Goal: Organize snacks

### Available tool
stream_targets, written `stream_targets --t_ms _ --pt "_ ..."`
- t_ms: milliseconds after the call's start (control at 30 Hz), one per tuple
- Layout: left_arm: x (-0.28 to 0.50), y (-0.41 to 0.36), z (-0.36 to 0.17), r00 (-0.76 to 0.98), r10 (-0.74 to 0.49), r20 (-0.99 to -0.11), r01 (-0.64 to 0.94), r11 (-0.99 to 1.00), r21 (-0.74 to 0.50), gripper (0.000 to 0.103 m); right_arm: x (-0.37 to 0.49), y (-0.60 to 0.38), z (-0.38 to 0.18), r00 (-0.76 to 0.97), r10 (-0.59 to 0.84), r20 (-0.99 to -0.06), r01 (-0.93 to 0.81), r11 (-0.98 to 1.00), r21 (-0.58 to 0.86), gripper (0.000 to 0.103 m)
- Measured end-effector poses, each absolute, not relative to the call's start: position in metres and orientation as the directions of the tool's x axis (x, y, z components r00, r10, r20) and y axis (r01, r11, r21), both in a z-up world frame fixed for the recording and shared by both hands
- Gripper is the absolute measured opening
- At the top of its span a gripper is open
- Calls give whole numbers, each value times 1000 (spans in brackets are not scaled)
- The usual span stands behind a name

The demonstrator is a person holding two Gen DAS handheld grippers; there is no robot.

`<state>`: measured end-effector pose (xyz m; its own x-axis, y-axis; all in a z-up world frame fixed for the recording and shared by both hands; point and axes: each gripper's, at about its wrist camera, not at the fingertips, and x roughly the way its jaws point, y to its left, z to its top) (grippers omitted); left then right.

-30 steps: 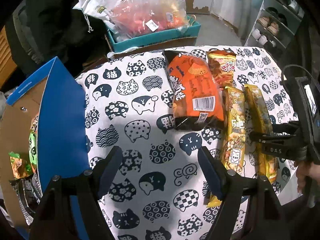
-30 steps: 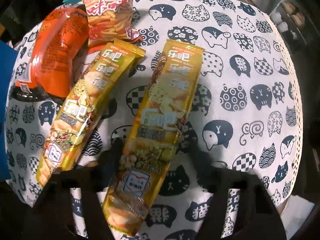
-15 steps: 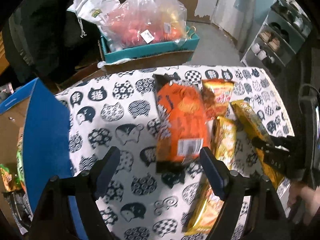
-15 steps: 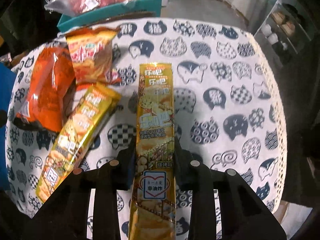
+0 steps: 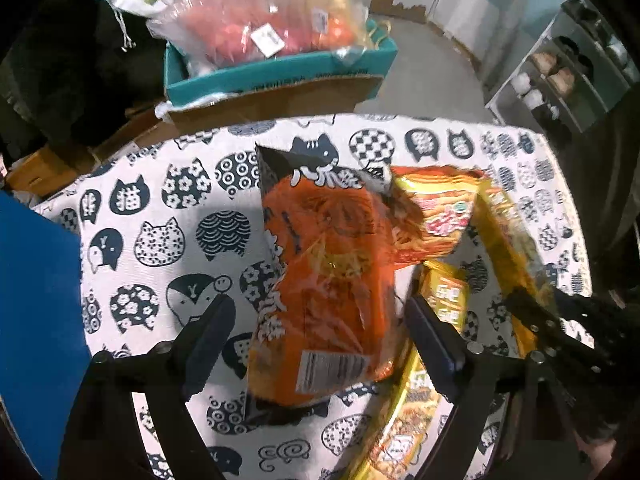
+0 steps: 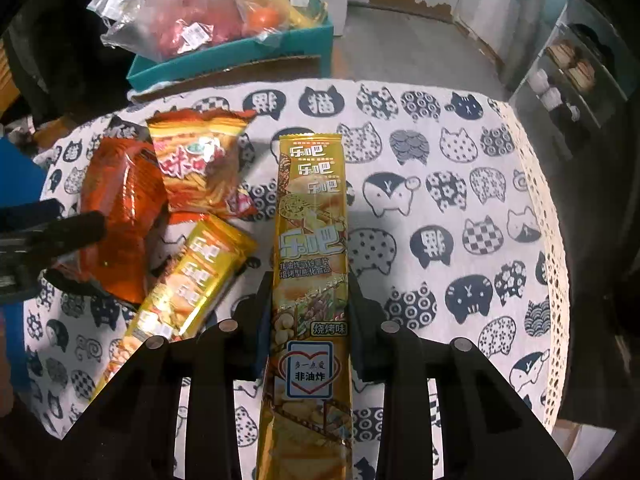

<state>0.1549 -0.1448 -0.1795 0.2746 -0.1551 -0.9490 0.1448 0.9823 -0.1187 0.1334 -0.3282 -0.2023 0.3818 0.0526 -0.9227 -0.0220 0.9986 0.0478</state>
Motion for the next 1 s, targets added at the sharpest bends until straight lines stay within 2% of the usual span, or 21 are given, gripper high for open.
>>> stream_targets --t_ms 233,300,467,1000 --pt "163 -147 -207 211 -166 -963 136 981 -139 88 138 -326 -203 386 66 -920 -35 998 57 30" --pt "162 -145 -211 201 -187 -961 136 977 -162 77 139 -327 -203 385 67 -920 -33 998 59 30" --pt "153 -142 -207 239 -202 -950 170 972 -164 64 136 -326 -203 385 74 -920 -33 997 66 30" --pt "116 -104 -161 368 -119 -922 184 982 -53 61 125 -302 -182 415 103 -904 -84 994 75 30"
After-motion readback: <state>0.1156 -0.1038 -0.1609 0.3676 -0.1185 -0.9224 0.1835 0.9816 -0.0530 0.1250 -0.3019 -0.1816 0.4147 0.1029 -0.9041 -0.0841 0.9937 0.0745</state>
